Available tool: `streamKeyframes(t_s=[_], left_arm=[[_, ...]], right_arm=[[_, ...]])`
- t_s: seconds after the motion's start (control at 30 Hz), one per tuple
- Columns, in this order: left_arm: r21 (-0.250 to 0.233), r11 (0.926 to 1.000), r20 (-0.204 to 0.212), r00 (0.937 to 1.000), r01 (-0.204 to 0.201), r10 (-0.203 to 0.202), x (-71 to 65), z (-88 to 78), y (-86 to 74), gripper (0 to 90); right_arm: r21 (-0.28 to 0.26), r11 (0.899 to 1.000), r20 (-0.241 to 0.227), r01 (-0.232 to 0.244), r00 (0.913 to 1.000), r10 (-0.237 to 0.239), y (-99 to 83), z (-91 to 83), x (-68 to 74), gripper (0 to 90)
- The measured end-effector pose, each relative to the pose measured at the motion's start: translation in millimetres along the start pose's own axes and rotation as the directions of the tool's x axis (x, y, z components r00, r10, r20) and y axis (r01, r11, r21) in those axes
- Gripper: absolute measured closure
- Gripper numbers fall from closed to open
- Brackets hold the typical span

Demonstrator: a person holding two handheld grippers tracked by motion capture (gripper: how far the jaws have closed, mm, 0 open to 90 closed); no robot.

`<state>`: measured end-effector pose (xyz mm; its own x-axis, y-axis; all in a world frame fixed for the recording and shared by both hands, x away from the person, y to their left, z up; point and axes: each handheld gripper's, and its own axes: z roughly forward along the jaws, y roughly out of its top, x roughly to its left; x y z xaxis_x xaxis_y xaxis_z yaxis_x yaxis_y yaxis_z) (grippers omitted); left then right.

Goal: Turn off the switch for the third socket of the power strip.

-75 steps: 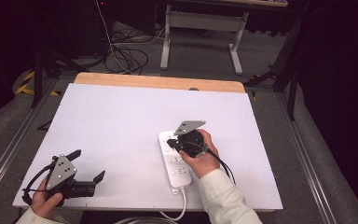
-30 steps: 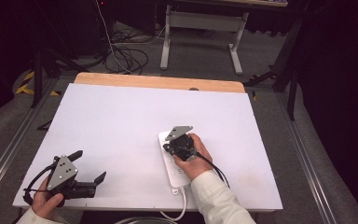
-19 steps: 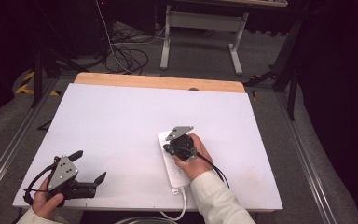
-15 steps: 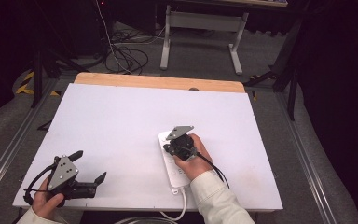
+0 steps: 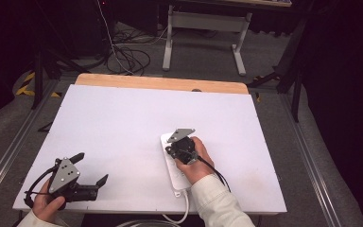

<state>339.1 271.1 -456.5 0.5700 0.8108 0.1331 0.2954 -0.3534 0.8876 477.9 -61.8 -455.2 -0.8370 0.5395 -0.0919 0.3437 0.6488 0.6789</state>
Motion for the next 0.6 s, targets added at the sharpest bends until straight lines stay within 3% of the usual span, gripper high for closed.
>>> streamKeyframes(t_s=[0.17, 0.33, 0.47, 0.6], left_arm=[[0.0, 1.0, 0.0, 1.0, 0.001, -0.001, 0.0, 0.0, 0.0, 0.2], [-0.002, 1.0, 0.0, 1.0, 0.002, -0.002, 0.7, 0.2, 0.0, 0.1], [-0.001, 1.0, 0.002, 1.0, 0.0, 0.0, 1.5, 0.7, 0.0, 0.2], [-0.003, 1.0, 0.001, 1.0, 0.002, -0.002, 0.7, -0.3, 0.0, 0.1]], right_arm=[[-0.001, 1.0, -0.002, -0.015, 0.9999, 0.015, -0.4, 1.1, -0.5, 90.0], [-0.011, 1.0, 0.015, 0.018, 0.9997, -0.018, 1.3, -4.5, -0.5, 90.0], [-0.137, 0.99, -0.015, -0.019, 0.9998, 0.017, 4.3, -19.3, -0.9, 90.0], [-0.143, 0.99, -0.01, -0.001, 0.9999, -0.001, 7.9, -26.3, 0.2, 90.0]])
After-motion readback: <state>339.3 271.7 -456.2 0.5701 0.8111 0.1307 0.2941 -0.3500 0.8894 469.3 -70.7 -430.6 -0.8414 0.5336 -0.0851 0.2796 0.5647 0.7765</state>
